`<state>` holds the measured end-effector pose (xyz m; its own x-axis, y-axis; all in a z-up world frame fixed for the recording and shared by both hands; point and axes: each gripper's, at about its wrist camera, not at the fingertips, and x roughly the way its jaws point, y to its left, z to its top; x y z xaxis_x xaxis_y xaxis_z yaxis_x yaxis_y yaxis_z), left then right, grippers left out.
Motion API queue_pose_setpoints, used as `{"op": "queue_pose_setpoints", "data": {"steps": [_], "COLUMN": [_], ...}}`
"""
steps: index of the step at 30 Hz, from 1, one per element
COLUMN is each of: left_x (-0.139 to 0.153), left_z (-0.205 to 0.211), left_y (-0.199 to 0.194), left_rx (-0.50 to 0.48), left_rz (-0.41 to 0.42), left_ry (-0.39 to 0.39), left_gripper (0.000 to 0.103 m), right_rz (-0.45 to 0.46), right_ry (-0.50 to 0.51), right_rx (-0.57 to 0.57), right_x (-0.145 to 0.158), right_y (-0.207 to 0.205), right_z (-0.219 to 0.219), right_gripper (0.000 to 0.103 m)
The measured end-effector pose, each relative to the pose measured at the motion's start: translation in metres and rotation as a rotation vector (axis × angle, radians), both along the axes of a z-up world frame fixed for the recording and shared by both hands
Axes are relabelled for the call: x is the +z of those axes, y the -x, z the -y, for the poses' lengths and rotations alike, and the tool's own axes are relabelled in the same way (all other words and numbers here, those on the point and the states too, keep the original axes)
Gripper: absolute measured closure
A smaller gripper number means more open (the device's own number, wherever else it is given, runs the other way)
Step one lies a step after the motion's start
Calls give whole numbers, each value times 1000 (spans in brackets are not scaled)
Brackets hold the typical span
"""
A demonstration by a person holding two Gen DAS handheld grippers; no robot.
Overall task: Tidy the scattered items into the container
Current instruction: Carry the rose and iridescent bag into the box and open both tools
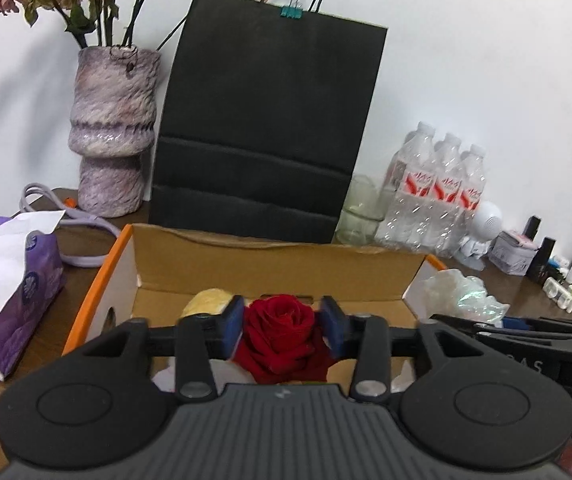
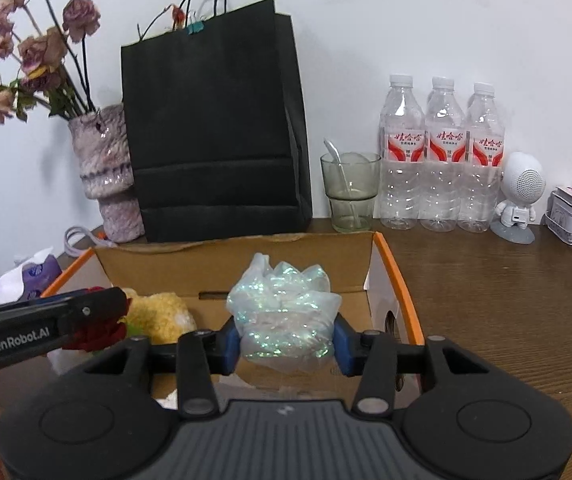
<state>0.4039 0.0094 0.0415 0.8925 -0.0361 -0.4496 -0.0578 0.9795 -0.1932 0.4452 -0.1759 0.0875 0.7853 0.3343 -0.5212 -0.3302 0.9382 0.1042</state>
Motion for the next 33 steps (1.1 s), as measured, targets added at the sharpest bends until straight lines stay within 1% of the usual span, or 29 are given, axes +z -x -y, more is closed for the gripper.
{"op": "queue_pose_setpoints", "data": {"steps": [1, 2, 3, 5, 8, 11, 15, 21, 27, 33], "left_x": [1, 3, 6, 11, 13, 12, 13, 20, 31, 37], "left_z": [0, 1, 0, -4, -9, -12, -8, -4, -5, -14], "left_y": [0, 1, 3, 5, 7, 7, 7, 14, 37, 73], "left_rx": [14, 37, 56, 74, 91, 104, 92, 81, 79, 73], "left_rz": [-8, -12, -8, -3, -15, -25, -24, 1, 38, 58], "left_ry": [-13, -33, -53, -65, -49, -43, -50, -53, -42, -18], "left_gripper": [10, 0, 0, 0, 0, 0, 0, 0, 0, 0], "right_rz": [-3, -1, 3, 0, -27, -17, -9, 2, 31, 59], "right_ry": [9, 25, 43, 41, -1, 9, 17, 19, 15, 20], "right_rx": [4, -9, -27, -21, 10, 12, 18, 26, 35, 59], "right_x": [1, 2, 3, 6, 10, 12, 14, 19, 30, 39], "right_y": [0, 1, 1, 2, 1, 3, 5, 10, 23, 54], "right_z": [-1, -2, -3, -1, 3, 1, -1, -1, 1, 9], "right_gripper": [27, 14, 5, 0, 0, 0, 0, 0, 0, 0]}}
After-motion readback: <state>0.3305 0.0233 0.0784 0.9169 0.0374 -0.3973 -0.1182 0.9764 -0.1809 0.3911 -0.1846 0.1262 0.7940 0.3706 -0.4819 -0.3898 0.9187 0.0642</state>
